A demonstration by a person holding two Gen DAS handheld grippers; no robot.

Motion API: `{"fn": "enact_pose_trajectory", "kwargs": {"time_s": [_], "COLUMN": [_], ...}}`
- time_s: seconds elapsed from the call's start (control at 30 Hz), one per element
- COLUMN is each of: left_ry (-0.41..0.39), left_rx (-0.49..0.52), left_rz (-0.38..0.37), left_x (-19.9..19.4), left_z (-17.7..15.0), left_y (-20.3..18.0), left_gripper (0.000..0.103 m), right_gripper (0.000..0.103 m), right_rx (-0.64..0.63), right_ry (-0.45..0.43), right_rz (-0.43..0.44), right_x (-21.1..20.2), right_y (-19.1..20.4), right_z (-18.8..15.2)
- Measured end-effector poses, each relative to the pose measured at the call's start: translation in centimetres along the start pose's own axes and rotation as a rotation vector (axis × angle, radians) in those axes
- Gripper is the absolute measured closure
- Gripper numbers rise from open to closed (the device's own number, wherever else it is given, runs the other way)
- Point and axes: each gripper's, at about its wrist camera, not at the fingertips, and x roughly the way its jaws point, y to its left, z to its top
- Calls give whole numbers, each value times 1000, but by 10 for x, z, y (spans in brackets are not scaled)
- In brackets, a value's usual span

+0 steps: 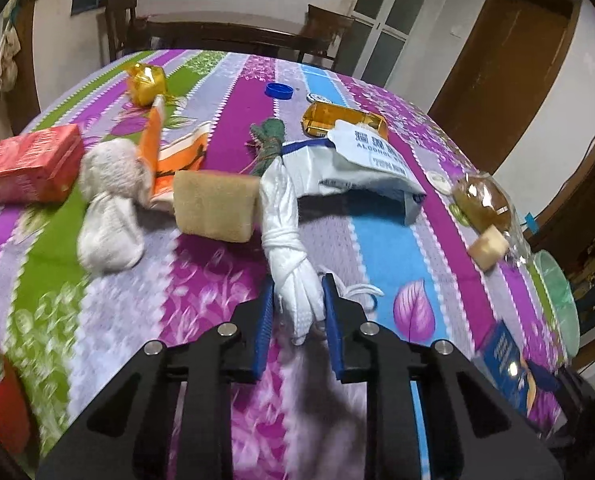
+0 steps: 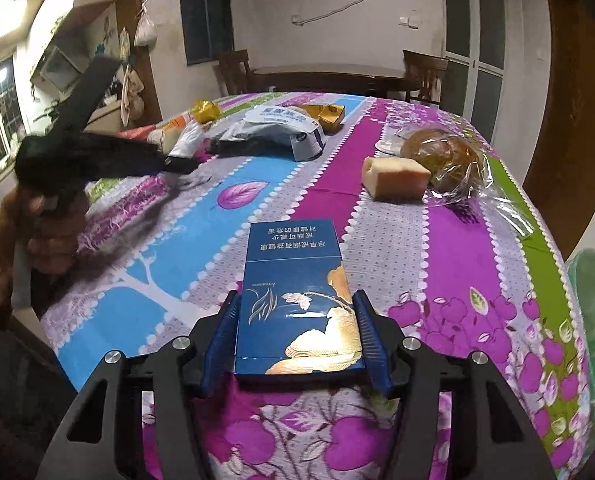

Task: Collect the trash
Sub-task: 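Lift the blue booklet with the right gripper while the left grasps the white plastic bag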

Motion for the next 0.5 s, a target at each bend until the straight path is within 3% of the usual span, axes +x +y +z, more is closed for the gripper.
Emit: {"fn": "enact_pose_trajectory", "kwargs": {"time_s": [0.13, 0.23, 0.5], "left_ry": [-42, -65, -124], "left_rx": [56, 83, 116], "left_rz": [28, 10, -6], "left_x": [-27, -45, -68], "left_z": [-13, -17, -3], "left_y": [-4, -7, -25], "left_gripper": [81, 81, 81], "right_gripper": [46, 46, 46], "right_rx": [50, 73, 116], "right_ry": [-30, -58, -153], "right_rz": [20, 11, -50], "right_x": [-3, -7, -32], "right_y": [1, 4, 1], "right_z": [1, 7, 32]}}
